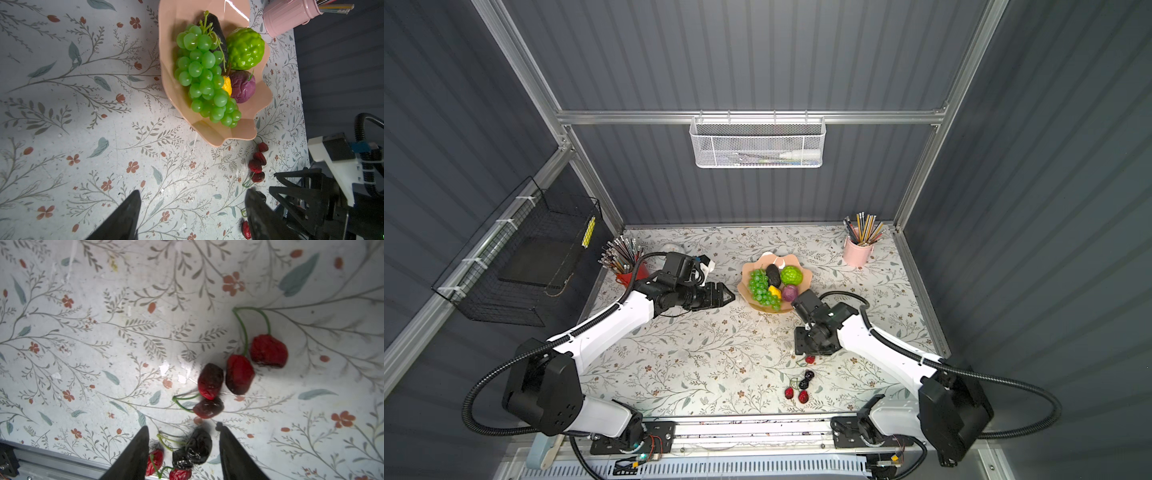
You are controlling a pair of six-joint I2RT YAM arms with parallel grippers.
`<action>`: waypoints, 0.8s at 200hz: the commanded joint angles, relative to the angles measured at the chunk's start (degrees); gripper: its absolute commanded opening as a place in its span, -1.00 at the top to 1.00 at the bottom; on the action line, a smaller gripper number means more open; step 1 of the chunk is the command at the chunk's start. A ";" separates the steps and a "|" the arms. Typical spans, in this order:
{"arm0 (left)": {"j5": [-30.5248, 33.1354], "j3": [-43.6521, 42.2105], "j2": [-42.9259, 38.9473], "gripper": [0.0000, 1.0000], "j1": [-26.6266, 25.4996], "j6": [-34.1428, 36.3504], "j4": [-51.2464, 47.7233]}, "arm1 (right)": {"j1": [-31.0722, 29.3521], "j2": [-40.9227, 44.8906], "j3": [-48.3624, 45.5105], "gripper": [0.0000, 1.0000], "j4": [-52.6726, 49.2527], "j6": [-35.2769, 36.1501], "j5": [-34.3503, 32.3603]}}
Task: Place and organize the fake fruits in the fruit bowl
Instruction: 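Lower the right gripper onto the red cherry pair and close on it, then lift the red cherries with the right gripper and carry them over the bowl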
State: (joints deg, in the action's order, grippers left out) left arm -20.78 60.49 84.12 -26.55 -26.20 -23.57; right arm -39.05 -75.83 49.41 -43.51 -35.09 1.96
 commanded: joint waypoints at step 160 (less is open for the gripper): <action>3.28 2.68 -0.09 -0.59 -0.35 -0.19 -4.34 | -13.33 -2.11 -4.28 -0.08 -3.76 0.43 2.00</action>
State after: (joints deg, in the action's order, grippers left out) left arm -18.33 60.82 84.14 -26.59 -26.20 -26.17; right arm -50.72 -77.78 46.76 -45.10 -32.75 4.71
